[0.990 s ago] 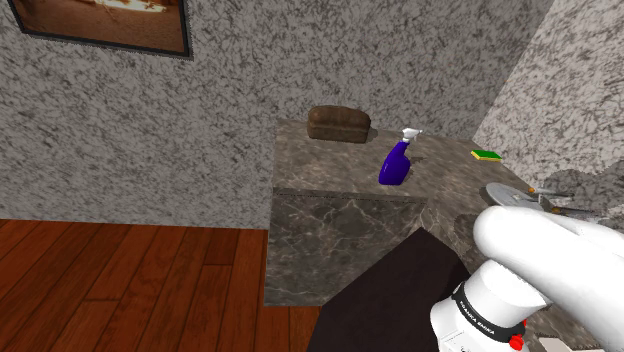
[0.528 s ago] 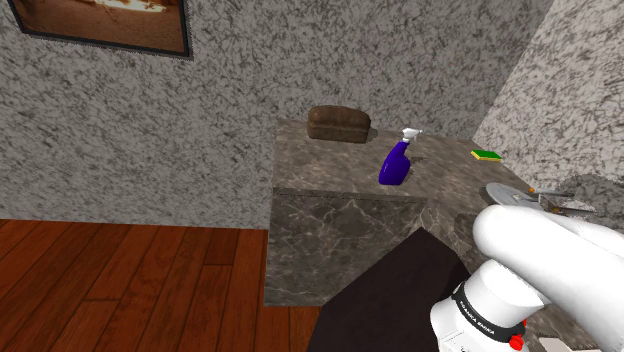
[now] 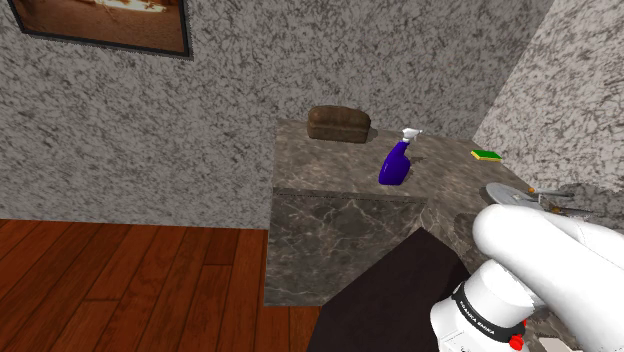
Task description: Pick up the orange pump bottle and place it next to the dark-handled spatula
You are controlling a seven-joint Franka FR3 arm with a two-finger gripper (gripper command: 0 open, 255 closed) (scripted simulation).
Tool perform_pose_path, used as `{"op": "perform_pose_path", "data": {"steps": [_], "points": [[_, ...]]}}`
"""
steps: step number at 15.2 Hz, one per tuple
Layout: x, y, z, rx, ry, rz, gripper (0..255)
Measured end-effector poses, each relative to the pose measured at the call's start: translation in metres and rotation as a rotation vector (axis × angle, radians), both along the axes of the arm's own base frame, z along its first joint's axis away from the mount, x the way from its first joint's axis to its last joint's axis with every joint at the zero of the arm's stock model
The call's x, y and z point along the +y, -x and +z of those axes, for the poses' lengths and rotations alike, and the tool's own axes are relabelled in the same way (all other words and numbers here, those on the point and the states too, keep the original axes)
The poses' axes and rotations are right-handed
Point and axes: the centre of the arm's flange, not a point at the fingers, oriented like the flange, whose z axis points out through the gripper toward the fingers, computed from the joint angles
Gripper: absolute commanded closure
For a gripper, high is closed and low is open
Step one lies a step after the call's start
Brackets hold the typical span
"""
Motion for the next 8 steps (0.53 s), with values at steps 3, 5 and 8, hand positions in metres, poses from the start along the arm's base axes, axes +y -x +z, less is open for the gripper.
{"op": "perform_pose_path", "data": {"steps": [3, 5, 8], "points": [[-0.001, 0.0, -0.016, 0.0, 0.0, 0.0, 255], [0.0, 0.001, -0.026, 0.0, 0.0, 0.0, 255], [0.0, 0.001, -0.042, 0.0, 0.0, 0.0, 255]]}}
